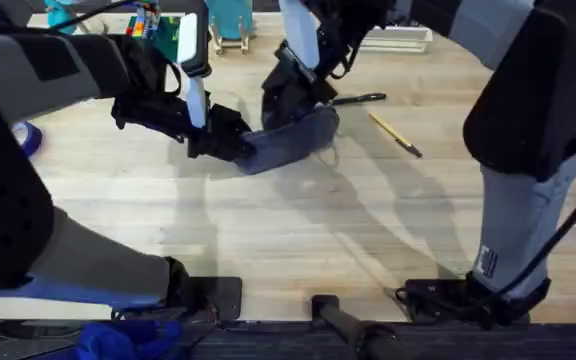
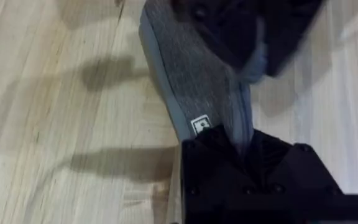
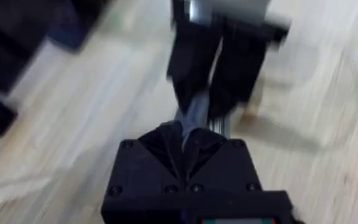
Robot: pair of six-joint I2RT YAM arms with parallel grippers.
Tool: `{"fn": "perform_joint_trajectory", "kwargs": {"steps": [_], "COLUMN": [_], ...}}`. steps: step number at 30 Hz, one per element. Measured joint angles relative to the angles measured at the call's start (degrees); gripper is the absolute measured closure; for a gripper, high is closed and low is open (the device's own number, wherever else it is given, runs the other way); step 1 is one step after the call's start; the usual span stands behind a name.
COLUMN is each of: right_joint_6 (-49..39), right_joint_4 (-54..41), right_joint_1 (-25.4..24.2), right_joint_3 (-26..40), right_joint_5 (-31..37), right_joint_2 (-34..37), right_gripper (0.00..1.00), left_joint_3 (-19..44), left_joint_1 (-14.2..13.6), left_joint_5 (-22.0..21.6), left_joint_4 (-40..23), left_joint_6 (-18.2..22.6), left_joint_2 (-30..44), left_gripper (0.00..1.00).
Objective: Unzip the bag, pick up the pens from the table one at a time and place them inside, then zip the bag closed.
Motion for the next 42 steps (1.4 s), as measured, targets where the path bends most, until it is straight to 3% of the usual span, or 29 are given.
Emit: {"fn": "perform_joint_trajectory", "kwargs": {"steps": [33, 35, 40, 42], "right_joint_6": [0.0, 0.1, 0.0, -0.2], "right_joint_4": [0.1, -0.5, -2.0, -2.6], "right_joint_1": [4.4, 4.3, 4.3, 3.9], "right_joint_3": [0.4, 0.5, 2.2, 2.5], "right_joint_5": [-1.9, -4.0, -10.9, -12.7], "right_joint_2": [0.1, 0.1, 0.1, 0.1], "right_gripper": [0.97, 0.813, 0.089, 0.013], "left_joint_3": [0.1, 0.1, 0.1, 0.1], "left_joint_1": [0.0, 0.0, -0.3, -0.3], "left_joint_5": [0.1, 0.1, 0.0, 0.0], "left_joint_4": [-0.3, -0.1, 0.0, 0.0], "left_joint_6": [0.0, 0.0, 0.0, 0.0], "left_joint_2": [0.0, 0.0, 0.0, 0.0], "left_gripper": [0.959, 0.959, 0.959, 0.959]}}
